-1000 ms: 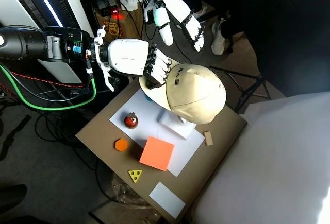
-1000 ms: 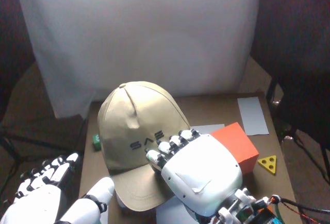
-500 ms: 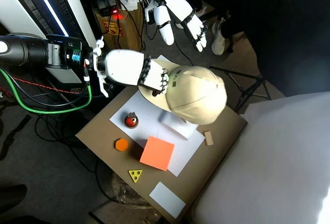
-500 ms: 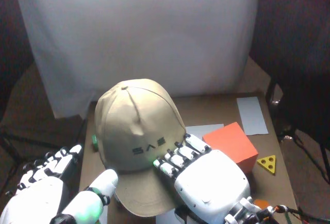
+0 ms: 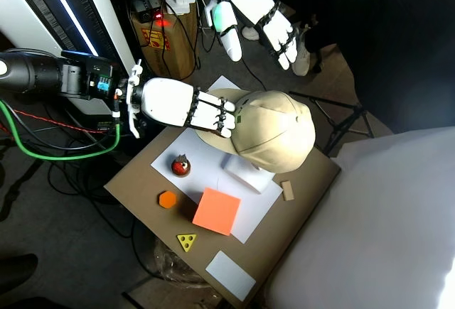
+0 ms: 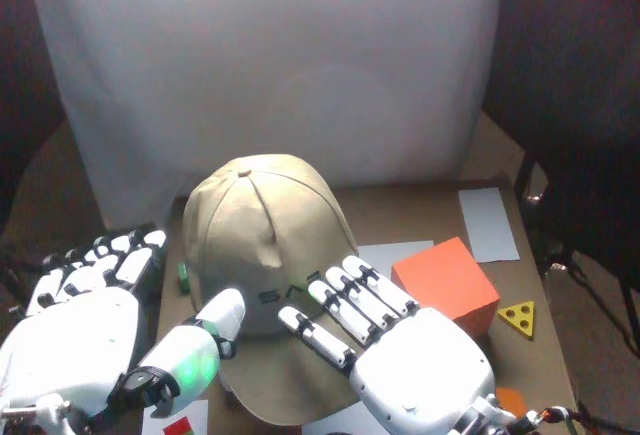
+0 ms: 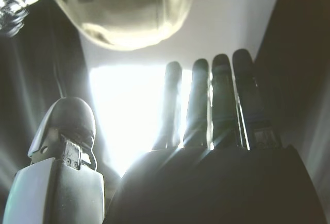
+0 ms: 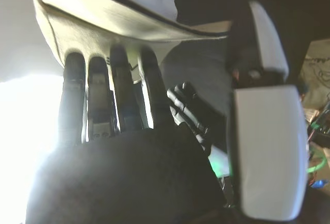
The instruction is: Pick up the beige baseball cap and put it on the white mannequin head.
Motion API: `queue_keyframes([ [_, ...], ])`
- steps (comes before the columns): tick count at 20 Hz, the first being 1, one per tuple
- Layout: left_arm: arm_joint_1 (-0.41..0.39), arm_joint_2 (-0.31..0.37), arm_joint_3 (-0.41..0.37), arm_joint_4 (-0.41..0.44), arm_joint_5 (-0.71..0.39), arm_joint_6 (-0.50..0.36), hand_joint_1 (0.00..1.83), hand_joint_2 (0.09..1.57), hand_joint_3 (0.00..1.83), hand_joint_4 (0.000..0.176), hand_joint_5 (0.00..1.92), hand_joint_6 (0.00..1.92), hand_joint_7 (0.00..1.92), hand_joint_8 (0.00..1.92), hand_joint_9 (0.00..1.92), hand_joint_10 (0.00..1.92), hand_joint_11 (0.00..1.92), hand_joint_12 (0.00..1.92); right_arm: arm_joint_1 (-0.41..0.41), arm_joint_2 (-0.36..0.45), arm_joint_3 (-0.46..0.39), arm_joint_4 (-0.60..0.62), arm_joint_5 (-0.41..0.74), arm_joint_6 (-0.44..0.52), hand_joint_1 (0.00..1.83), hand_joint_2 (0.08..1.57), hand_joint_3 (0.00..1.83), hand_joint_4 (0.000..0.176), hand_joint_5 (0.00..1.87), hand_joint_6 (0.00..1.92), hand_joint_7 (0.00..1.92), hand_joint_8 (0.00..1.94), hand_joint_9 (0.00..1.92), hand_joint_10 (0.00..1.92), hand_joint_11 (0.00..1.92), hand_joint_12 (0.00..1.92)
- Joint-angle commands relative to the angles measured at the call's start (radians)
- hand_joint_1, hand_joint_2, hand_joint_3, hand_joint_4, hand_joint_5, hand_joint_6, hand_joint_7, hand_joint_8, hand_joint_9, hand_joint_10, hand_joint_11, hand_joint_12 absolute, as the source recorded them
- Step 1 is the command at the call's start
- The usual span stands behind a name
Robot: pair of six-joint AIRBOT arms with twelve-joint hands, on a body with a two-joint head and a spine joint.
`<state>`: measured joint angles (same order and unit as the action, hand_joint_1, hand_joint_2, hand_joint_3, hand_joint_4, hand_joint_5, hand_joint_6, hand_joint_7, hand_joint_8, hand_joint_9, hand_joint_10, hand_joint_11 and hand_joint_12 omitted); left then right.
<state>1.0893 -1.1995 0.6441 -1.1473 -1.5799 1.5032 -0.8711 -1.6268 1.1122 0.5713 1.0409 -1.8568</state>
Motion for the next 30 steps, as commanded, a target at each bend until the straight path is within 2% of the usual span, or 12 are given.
queue_keyframes([
  [1,-0.014,0.011,-0.006,0.045,-0.094,0.026,0.00,1.14,0.00,0.069,0.17,0.00,0.15,0.00,0.15,0.00,0.00,0.48,0.010,0.013,-0.015,-0.063,0.085,0.001,0.39,1.03,0.00,0.126,0.00,0.00,0.00,0.00,0.00,0.00,0.00,0.00],
  [6,-0.054,0.040,-0.097,-0.025,-0.130,0.087,0.00,1.14,0.00,0.070,0.17,0.00,0.13,0.00,0.14,0.00,0.00,0.49,0.060,0.252,-0.226,-0.063,-0.066,0.029,0.41,1.00,0.00,0.124,0.02,0.01,0.00,0.00,0.00,0.00,0.00,0.00],
  [11,-0.126,0.048,-0.159,-0.082,-0.144,0.159,0.00,1.14,0.00,0.070,0.17,0.00,0.13,0.00,0.14,0.00,0.00,0.52,0.171,0.561,-0.401,-0.002,-0.442,0.066,0.39,1.02,0.00,0.122,0.06,0.02,0.00,0.00,0.00,0.00,0.08,0.04],
  [13,-0.160,0.048,-0.170,-0.109,-0.144,0.176,0.07,1.13,0.00,0.065,0.29,0.01,0.26,0.01,0.29,0.01,0.08,0.66,0.234,0.642,-0.433,0.088,-0.529,0.063,0.53,0.99,0.00,0.054,0.42,0.03,0.55,0.06,0.60,0.17,0.33,1.07],
  [14,-0.179,0.046,-0.174,-0.130,-0.144,0.178,0.20,1.13,0.00,0.035,0.40,0.01,0.38,0.01,0.41,0.02,0.17,0.73,0.287,0.693,-0.452,0.207,-0.600,0.002,0.61,1.00,0.00,0.013,0.64,0.03,0.80,0.15,0.73,0.67,0.55,1.34],
  [15,-0.191,0.047,-0.177,-0.147,-0.144,0.180,0.36,1.14,0.00,0.000,0.72,0.06,0.64,0.03,0.63,0.05,0.35,0.77,0.312,0.714,-0.460,0.296,-0.620,-0.059,0.72,1.01,0.00,0.000,0.89,0.24,0.87,0.74,0.80,1.31,0.76,1.65],
  [16,-0.207,0.048,-0.181,-0.163,-0.144,0.193,0.51,1.15,0.00,0.000,0.76,0.68,0.83,0.27,0.83,0.22,0.55,0.81,0.332,0.734,-0.469,0.411,-0.631,-0.124,0.81,1.02,0.00,0.000,0.82,1.00,0.84,1.42,0.90,1.76,1.00,1.87],
  [17,-0.221,0.051,-0.186,-0.172,-0.144,0.219,0.65,1.14,0.00,0.000,0.66,1.42,0.68,1.17,0.71,1.10,0.67,1.16,0.343,0.745,-0.472,0.462,-0.633,-0.139,0.90,1.02,0.00,0.000,0.75,1.63,0.83,1.84,1.05,1.89,1.24,1.91],
  [18,-0.231,0.054,-0.191,-0.181,-0.142,0.233,0.76,1.14,0.00,0.000,0.64,1.77,0.63,1.70,0.68,1.69,0.73,1.57,0.350,0.747,-0.472,0.478,-0.631,-0.139,0.96,1.02,0.00,0.000,0.75,1.86,0.87,1.92,1.12,1.91,1.40,1.92],
  [21,-0.250,0.054,-0.206,-0.187,-0.113,0.240,1.03,1.12,0.00,0.000,0.97,1.92,0.96,1.92,1.05,1.92,1.05,1.92,0.365,0.716,-0.472,0.489,-0.576,-0.159,1.01,1.09,0.01,0.000,1.23,1.92,1.32,1.94,1.55,1.92,1.79,1.92],
  [23,-0.277,0.045,-0.220,-0.207,-0.108,0.273,1.07,1.12,0.00,0.000,1.10,1.92,1.16,1.92,1.25,1.92,1.26,1.92,0.368,0.673,-0.467,0.520,-0.534,-0.183,0.95,1.20,0.00,0.157,1.31,1.92,1.45,1.94,1.64,1.92,1.85,1.92],
  [30,-0.331,0.031,-0.227,-0.222,-0.108,0.317,1.12,1.13,0.00,0.000,1.18,1.92,1.31,1.92,1.43,1.92,1.48,1.92,0.359,0.603,-0.467,0.562,-0.490,-0.210,0.97,1.26,0.01,0.176,1.31,1.92,1.49,1.94,1.66,1.92,1.84,1.92],
])
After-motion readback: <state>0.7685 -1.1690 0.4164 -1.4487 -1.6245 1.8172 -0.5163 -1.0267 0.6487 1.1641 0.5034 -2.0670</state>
